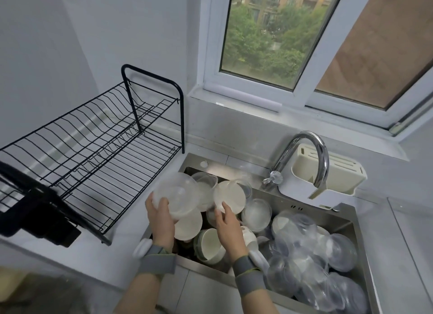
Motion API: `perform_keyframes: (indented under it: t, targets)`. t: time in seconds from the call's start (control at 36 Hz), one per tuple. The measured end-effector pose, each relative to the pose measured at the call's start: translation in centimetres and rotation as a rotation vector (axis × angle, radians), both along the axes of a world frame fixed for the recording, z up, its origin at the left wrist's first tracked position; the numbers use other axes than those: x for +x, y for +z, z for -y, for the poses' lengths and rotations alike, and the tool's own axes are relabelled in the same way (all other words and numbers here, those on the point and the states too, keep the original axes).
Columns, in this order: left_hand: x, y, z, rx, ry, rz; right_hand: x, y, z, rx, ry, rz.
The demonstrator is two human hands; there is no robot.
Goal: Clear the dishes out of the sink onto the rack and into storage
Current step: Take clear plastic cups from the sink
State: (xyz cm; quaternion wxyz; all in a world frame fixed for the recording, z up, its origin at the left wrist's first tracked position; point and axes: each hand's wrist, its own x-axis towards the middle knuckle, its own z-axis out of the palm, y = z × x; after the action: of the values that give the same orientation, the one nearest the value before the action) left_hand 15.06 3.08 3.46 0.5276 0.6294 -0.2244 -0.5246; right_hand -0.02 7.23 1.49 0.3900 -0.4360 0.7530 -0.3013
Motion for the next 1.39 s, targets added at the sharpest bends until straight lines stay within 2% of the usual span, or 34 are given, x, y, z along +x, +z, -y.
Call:
perform_keyframes:
  t: [0.08,0.19,0.31,0.42,0.47,0.61,0.75,0.83,0.89,1.03,1.22,1.31,1.39]
  targets:
    - [0.3,0.0,0.5,-0.006,0.062,-0.026,-0.3,-0.4,0.6,0.067,0.011,-0.099]
    - [0.5,0.0,1.1,-0.023,0.082,-0.031,0.1,-0.3,2.0,-0.006,0.102,-0.235]
    - [0.5,-0.6,1.3,-0.008,0.066,-0.019,0.8,-0.7,3.9,-0.079,0.301,-0.628]
    - [0.0,-1.0,1.4,0.019,0.021,-0.022,1.2,-1.3,5.6,-0.122,0.477,-0.818]
    - [-0.2,-1.1,1.5,0.033,0.01,-0.053,1.2,-1.4,5.9,-0.109,0.47,-0.836]
    - [-0.6,-1.3,1.6,0.022,0.0,-0.053,0.7,-0.8,6.1,-0.181,0.286,-0.925]
    - [-0.8,-1.6,1.6,0.027,0.0,-0.014,0.1,-0.3,6.3,-0.263,0.131,-0.765]
    - [-1.0,-2.0,1.6,0.034,-0.028,0.013,0.1,1.3,6.5,-0.438,-0.028,-0.631]
    - [-1.3,-2.4,1.6,0.032,-0.031,0.029,0.2,2.4,6.4,-0.557,-0.059,-0.566]
    - [-2.3,-2.4,1.7,0.028,-0.071,0.047,1.4,4.3,6.2,-0.662,0.173,-0.536]
    - [-3.4,-1.7,2.1,-0.02,-0.062,0.092,3.2,4.3,5.2,-0.385,0.554,-0.401]
    - [-3.6,-1.2,1.9,-0.06,-0.028,-0.092,3.8,4.4,4.5,-0.365,0.592,-0.339]
    - [-3.2,-1.9,1.5,-0.054,-0.089,-0.204,3.8,4.5,4.4,-0.363,0.632,-0.335]
